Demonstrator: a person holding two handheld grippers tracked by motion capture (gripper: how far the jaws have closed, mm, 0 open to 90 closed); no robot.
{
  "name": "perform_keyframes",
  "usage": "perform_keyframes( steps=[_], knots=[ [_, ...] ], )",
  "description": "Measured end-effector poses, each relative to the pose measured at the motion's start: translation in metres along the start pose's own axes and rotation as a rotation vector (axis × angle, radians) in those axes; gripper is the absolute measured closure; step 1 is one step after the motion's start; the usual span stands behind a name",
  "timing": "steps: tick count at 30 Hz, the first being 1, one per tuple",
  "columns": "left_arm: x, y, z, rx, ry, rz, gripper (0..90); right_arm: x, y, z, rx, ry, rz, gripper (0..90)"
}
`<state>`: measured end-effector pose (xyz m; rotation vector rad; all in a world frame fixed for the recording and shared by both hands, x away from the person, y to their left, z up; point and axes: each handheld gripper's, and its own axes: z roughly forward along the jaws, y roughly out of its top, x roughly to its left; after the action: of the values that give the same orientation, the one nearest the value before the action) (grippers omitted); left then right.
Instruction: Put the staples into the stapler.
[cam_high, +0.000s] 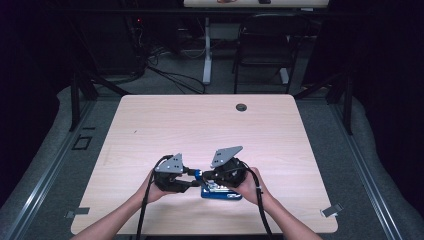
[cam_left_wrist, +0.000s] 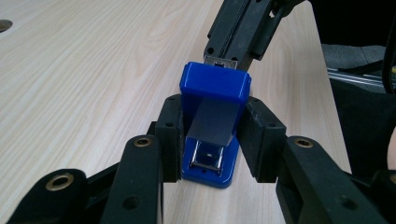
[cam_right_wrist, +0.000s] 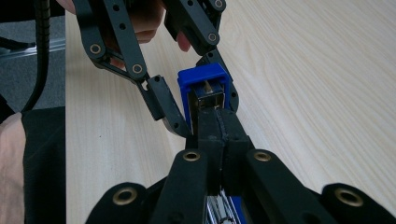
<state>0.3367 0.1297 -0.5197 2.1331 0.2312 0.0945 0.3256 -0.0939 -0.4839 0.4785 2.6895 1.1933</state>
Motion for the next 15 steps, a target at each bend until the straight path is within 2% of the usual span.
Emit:
perform_keyframes(
  steps=[15],
  knots=[
    [-0.002, 0.006, 0.011, -0.021, -0.002, 0.019, 63.6, -0.004, -0.008, -0.015, 0.013, -0.021, 0.021, 90.0]
  ],
)
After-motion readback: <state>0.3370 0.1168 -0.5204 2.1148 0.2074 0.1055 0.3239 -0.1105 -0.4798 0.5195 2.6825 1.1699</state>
